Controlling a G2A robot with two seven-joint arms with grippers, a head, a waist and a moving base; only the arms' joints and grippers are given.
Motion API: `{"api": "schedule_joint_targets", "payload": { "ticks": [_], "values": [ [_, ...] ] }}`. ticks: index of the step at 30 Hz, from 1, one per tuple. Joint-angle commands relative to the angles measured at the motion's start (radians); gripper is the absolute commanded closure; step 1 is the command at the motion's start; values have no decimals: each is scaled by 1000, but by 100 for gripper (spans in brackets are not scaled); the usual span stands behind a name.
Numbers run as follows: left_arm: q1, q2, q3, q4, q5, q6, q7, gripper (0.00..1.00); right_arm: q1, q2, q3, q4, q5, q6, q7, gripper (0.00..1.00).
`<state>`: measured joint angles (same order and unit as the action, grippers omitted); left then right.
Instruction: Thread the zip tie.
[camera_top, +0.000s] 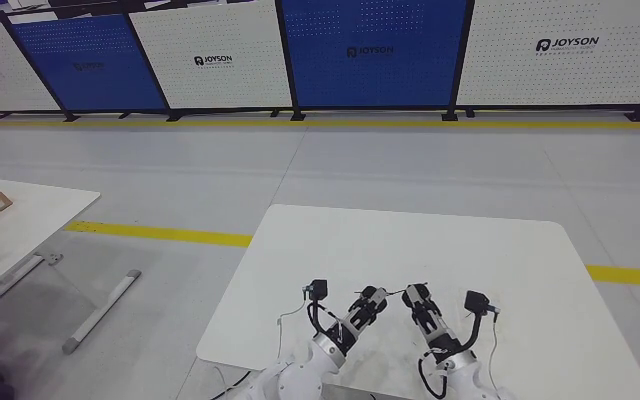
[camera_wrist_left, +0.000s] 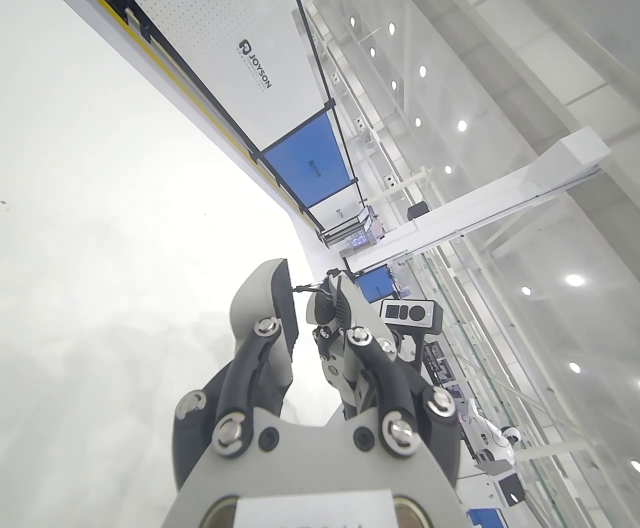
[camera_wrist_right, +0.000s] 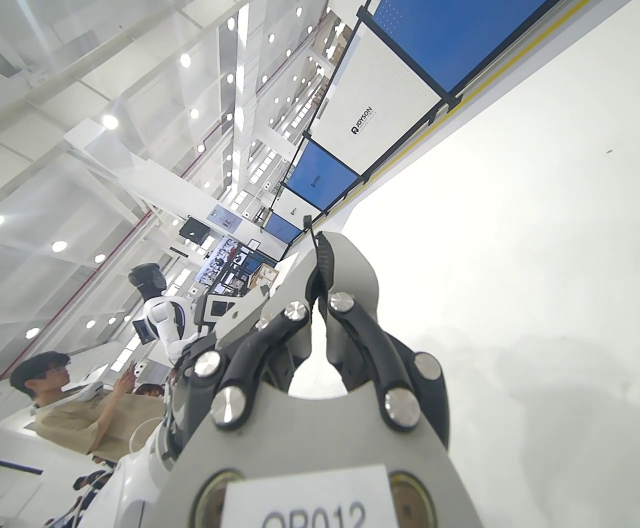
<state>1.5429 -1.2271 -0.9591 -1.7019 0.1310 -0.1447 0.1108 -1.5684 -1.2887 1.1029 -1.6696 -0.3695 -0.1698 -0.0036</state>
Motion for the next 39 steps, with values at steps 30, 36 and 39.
{"api": "schedule_joint_targets", "payload": {
  "ticks": [30,36,39],
  "values": [
    [4,-8,-20,-9,-29,0,-25,84,-13,-5,18,-14,-9,-14,15,100],
    [10,-7,-25,-10,-29,-4,-33,78,-14,-6,17,-12,-13,-10,14,100],
    [11,-8,-27,-10,-29,-4,-36,84,-15,-7,18,-13,-15,-11,11,100]
  ]
}}
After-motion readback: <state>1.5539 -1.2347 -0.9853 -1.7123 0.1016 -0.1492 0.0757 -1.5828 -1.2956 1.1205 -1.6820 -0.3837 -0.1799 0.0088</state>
